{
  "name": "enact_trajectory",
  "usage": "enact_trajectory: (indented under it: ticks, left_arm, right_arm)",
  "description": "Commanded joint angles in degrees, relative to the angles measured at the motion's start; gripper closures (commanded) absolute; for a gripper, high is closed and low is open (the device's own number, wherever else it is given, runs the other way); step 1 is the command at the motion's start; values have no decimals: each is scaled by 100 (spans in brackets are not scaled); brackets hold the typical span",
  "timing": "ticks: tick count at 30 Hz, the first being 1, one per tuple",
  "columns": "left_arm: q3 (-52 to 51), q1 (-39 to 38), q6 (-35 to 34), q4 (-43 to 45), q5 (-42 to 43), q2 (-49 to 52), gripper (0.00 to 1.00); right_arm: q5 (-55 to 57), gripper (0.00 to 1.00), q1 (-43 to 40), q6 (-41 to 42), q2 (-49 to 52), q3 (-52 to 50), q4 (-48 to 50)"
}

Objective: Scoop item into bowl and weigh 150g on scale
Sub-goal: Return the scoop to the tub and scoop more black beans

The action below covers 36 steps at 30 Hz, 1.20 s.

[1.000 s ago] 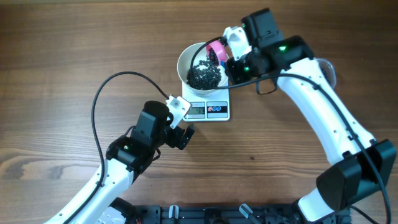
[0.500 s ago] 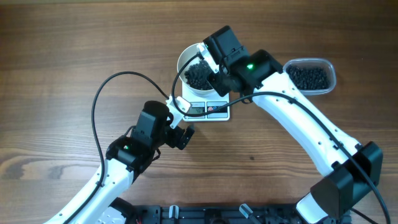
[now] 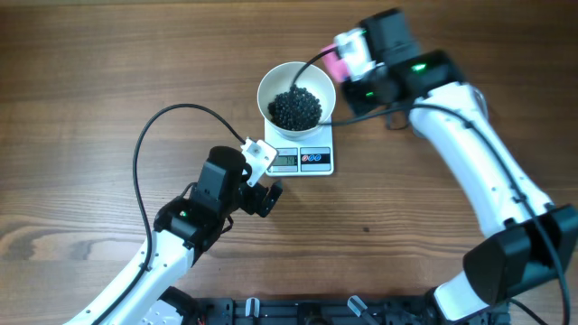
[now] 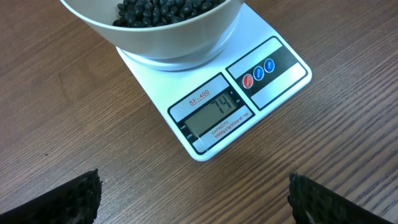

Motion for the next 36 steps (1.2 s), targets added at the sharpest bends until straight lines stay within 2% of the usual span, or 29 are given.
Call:
enact_trajectory:
  ticks: [1,9,13,17,21,25,27,36]
  left_arm:
    - [-20,52,28,-2,-35,0,0]
    - [-20,52,28,-2,-35,0,0]
    - [-20,52,28,-2,-35,0,0]
    - [-20,52,28,-2,-35,0,0]
    - [-20,52,28,-2,-35,0,0]
    - [-20,52,28,-2,-35,0,0]
    - [-20,52,28,-2,-35,0,0]
    - [-20,52,28,-2,-35,0,0]
  right_arm:
    - [-442,96,-649,140,-352,70,-334]
    - [-468,96,-1703,1150,-603,83,-1497]
    - [-461,96,-1917,1250,-599,376,-2061]
    - [-389,96,-1921,1346,-584,623,-2159]
    - [-181,96,-1952,1292,-400,835,-2474]
    - [109,96,-2037,890,-181,896,-2771]
    - [466,96,-2144,883,-160,894,-2824]
    - [662,96,-2614,627,-136,730,-2750]
